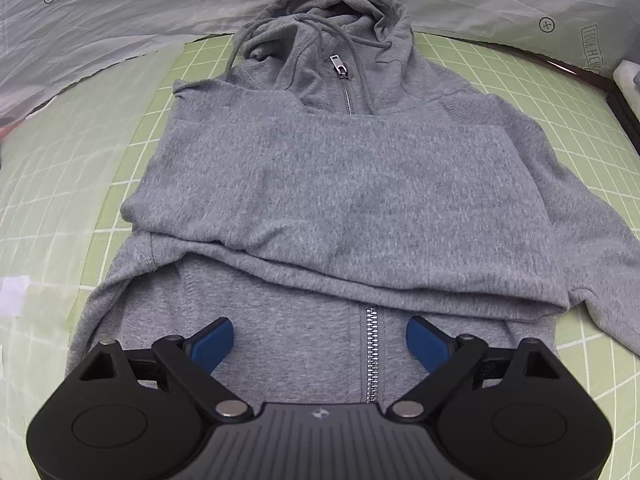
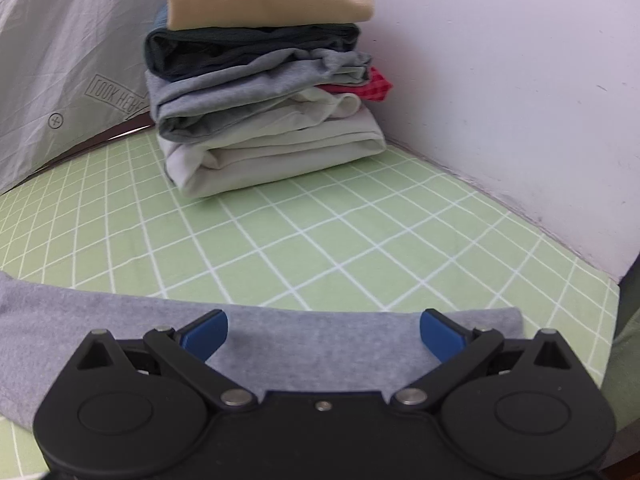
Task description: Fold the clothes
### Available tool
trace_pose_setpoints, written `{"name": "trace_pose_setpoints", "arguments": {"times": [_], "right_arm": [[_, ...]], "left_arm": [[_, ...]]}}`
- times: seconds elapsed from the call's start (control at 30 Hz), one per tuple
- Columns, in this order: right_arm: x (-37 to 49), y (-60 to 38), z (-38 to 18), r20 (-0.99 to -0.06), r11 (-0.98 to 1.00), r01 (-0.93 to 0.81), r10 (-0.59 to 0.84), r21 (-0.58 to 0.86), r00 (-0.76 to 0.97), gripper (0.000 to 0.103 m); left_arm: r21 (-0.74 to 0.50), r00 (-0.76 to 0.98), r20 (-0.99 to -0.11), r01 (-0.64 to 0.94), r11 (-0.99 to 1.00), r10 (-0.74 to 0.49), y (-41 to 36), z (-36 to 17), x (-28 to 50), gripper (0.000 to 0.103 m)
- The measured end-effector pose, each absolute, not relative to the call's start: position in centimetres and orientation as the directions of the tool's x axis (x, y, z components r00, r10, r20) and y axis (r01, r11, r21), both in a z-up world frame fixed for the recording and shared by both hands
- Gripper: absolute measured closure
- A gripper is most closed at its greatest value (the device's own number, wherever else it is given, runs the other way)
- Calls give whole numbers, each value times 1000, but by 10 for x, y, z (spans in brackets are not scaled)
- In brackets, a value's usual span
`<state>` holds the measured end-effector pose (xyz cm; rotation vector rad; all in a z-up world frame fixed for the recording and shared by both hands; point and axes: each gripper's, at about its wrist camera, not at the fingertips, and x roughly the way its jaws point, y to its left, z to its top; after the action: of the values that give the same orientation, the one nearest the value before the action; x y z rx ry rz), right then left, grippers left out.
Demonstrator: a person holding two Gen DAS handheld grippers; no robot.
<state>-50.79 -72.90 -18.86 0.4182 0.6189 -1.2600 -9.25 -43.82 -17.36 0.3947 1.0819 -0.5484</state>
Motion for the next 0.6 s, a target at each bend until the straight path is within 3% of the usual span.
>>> {"name": "trace_pose_setpoints", "arguments": {"times": [0.17,0.6], "right_arm": [[-543,-736,-193,-651,194,979,-752,-68,104,0],[-549,-734,-198,-685,181,984,-717,-1,131,1]], "left_arm": [[31,355,-910,575,817,-215,-435,-177,-92,0],[24,361,-906,567,823,-222,-432,-177,-93,0]]}}
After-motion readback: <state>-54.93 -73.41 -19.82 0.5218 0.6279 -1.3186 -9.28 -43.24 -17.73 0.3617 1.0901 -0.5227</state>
